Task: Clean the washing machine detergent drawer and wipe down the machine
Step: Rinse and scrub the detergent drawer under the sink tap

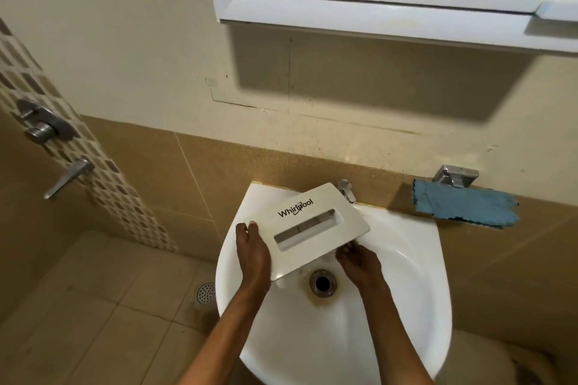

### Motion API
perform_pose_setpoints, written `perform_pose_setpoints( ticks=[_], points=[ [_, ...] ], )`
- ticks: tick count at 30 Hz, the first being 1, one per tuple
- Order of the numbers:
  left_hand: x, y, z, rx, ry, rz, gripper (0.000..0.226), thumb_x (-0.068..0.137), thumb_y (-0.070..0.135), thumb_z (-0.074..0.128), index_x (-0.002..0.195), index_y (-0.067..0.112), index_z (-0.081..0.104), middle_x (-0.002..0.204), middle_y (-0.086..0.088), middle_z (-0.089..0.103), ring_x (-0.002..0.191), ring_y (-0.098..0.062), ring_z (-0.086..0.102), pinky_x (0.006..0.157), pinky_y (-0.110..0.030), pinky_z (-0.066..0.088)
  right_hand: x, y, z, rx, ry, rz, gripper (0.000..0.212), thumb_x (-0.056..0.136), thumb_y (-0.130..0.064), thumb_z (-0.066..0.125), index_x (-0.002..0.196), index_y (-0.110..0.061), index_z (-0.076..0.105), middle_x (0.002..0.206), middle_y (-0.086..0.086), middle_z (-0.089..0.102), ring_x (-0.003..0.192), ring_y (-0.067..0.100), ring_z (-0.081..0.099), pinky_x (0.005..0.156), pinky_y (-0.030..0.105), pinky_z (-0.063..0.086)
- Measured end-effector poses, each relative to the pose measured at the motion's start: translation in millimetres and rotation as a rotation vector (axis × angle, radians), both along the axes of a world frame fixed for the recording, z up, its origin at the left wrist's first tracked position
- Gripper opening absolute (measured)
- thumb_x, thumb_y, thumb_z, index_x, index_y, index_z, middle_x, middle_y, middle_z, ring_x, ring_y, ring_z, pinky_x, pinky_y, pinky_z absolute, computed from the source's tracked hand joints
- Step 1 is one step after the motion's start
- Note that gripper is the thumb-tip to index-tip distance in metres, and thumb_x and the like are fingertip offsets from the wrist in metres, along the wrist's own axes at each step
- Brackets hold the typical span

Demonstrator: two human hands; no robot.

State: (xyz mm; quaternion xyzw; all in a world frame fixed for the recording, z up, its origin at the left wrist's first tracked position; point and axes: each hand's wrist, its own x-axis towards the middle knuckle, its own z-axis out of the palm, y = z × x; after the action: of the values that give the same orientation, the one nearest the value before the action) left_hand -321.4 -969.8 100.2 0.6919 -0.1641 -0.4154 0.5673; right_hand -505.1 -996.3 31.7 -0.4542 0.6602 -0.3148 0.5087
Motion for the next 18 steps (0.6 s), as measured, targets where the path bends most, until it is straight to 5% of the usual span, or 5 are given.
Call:
perform_pose_setpoints(
  ticks=[3, 5, 6, 13, 18],
  points=[
    [-7, 0, 9, 0.012, 0.099, 0.042, 0.045, 0.101, 0.027, 0.030, 0.145, 0.018, 0.028, 0.149, -0.002, 0.034, 0.136, -0.023, 0.034, 0.114, -0.037, 0.026, -21, 0, 23, -0.081, -0.585, -0.127, 0.032, 0.069, -0.026, 0.079, 0.093, -0.021, 0.058, 0.091, -0.014, 0.064, 0.104, 0.021, 0.057, 0.077, 0.006, 0.045],
    [-9, -3, 6, 0.015, 0.121, 0.025, 0.045, 0.101, 0.028, 0.029, 0.145, 0.019, 0.029, 0.149, -0.002, 0.034, 0.136, -0.023, 0.034, 0.115, -0.038, 0.025, -32, -17, 35, 0.022, -1.155, -0.286, 0.058, 0.036, -0.010, 0.093, 0.080, -0.012, 0.054, 0.076, 0.000, 0.061, 0.082, 0.020, 0.059, 0.071, 0.018, 0.051],
    [-10, -2, 6, 0.005, 0.127, 0.034, 0.042, 0.101, 0.028, 0.028, 0.142, 0.019, 0.034, 0.145, -0.003, 0.038, 0.133, -0.024, 0.037, 0.113, -0.038, 0.028, -30, -26, 45, 0.041, -1.256, -0.347, 0.059, 0.025, 0.003, 0.088, 0.069, -0.009, 0.049, 0.063, 0.004, 0.054, 0.065, 0.017, 0.052, 0.062, 0.018, 0.047],
    [-3, 1, 1, 0.077, 0.150, 0.052, 0.038, 0.101, 0.027, 0.026, 0.128, 0.009, 0.045, 0.128, -0.014, 0.051, 0.114, -0.032, 0.049, 0.103, -0.046, 0.040, -3, -33, 85, 0.073, -1.466, -0.521, 0.020, 0.064, 0.007, 0.037, 0.065, -0.013, 0.033, 0.047, 0.004, 0.041, 0.057, 0.012, 0.027, 0.057, 0.020, 0.028],
    [0, 1, 3, 0.062, 0.129, 0.065, 0.039, 0.101, 0.026, 0.025, 0.129, 0.007, 0.044, 0.130, -0.015, 0.050, 0.114, -0.030, 0.049, 0.105, -0.046, 0.038, -9, -32, 95, 0.031, -1.559, -0.531, 0.017, 0.070, 0.003, 0.032, 0.065, -0.013, 0.034, 0.049, 0.004, 0.041, 0.056, 0.011, 0.030, 0.055, 0.020, 0.027]
  ],
)
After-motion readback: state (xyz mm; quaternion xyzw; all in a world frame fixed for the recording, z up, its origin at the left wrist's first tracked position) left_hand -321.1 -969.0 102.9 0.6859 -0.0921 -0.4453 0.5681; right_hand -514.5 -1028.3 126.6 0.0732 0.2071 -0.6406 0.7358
